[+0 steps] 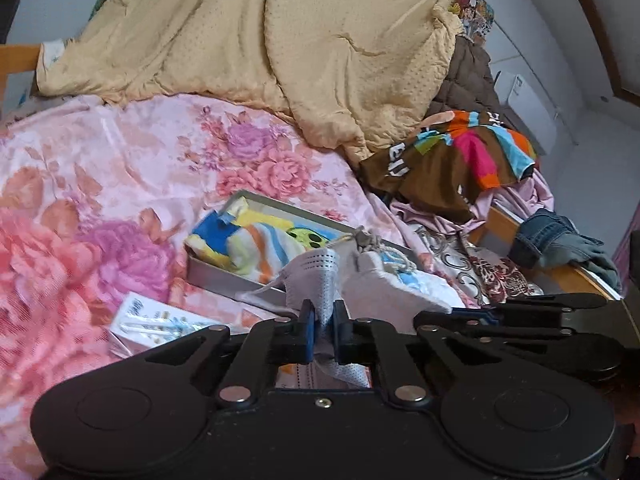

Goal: Organize soft objects
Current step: 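Lift the mask and foam sheet and carry them toward the tray with both tools, then lower the mask and foam sheet into the tray and open both tools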

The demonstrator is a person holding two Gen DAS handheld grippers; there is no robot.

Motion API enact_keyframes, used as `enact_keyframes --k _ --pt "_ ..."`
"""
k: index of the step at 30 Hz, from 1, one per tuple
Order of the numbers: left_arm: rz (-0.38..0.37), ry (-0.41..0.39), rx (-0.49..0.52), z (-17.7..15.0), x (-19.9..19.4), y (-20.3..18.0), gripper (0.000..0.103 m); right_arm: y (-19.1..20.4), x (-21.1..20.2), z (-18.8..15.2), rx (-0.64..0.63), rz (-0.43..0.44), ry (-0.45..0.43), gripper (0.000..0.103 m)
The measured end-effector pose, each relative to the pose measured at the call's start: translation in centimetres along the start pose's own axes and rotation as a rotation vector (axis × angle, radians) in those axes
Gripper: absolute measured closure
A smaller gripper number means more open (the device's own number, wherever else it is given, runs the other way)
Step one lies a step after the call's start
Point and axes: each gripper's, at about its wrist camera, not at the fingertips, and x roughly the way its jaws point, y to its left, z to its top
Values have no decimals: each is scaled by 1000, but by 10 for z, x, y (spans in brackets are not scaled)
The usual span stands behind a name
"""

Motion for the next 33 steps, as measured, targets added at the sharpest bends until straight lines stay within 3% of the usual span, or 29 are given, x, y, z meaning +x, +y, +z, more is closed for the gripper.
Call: enact_keyframes --k 5,11,19,25,33 --pt "14 -39 96 26 -5 -8 95 -11 6 10 38 -2 -99 93" --pt "27 -112 158 62 27 -10 95 -36 35 11 170 -14 -224 93" --pt "24 -126 125 88 90 0 94 -45 71 20 233 -84 -329 93" --pt "11 -110 162 88 129 -3 94 -68 87 4 357 -68 -329 92" --pt "39 -47 69 77 166 1 94 -92 102 -12 498 -35 -291 92"
